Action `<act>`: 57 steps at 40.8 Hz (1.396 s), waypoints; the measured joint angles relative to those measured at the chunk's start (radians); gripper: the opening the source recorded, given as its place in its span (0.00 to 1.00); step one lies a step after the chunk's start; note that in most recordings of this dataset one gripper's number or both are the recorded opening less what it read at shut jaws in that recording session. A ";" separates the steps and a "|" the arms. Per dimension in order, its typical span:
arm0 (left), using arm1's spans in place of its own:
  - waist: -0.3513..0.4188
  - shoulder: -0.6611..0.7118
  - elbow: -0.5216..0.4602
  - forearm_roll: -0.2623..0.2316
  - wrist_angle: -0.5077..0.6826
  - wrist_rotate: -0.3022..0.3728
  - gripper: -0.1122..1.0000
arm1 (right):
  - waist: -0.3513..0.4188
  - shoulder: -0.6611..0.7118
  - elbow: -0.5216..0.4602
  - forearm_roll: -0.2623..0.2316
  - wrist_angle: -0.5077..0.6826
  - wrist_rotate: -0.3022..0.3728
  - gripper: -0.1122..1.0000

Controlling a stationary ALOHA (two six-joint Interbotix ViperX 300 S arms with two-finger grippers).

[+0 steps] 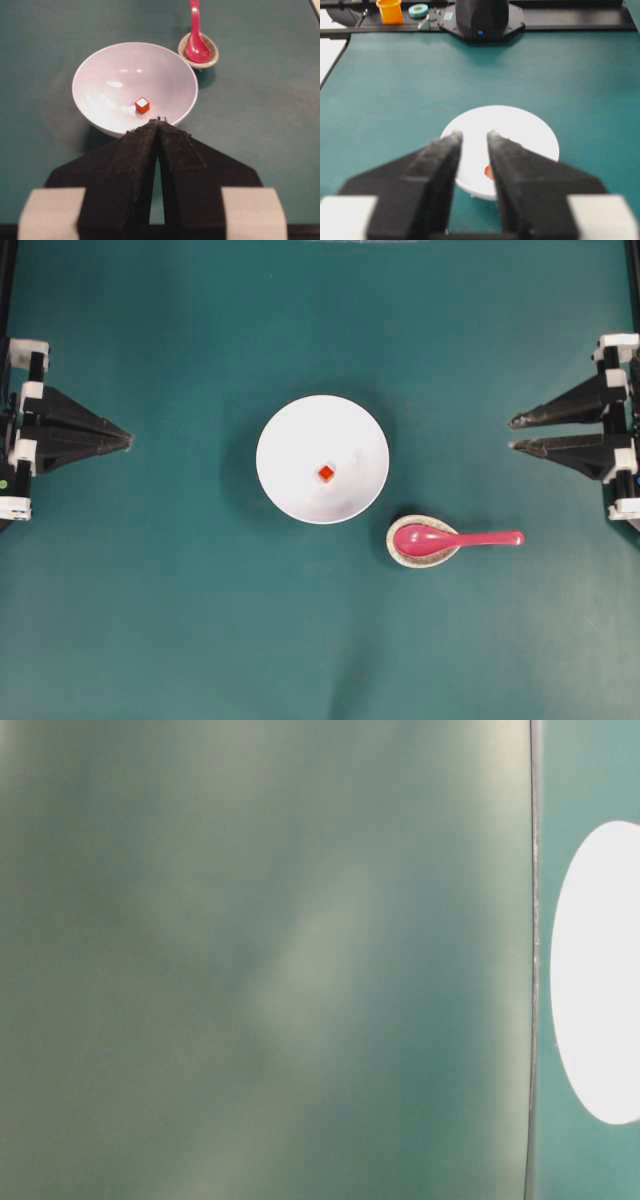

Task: Grip the spoon and scoop the red block from the bowl with right arm.
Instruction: 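Move the right gripper toward the pink spoon handle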

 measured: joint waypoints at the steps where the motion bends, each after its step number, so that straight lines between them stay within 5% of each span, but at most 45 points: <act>1: 0.002 -0.002 0.000 0.000 0.000 0.002 0.10 | 0.002 0.002 0.000 0.002 0.003 0.000 0.48; 21: 0.025 0.000 0.000 0.000 0.046 0.005 0.10 | 0.031 0.066 0.037 0.009 -0.023 0.000 0.53; 37: 0.029 0.000 0.000 -0.002 0.087 0.015 0.10 | 0.118 0.095 0.167 0.087 -0.210 0.000 0.53; 57: 0.048 0.003 -0.002 0.000 0.094 0.015 0.10 | 0.219 0.285 0.324 0.189 -0.588 -0.002 0.53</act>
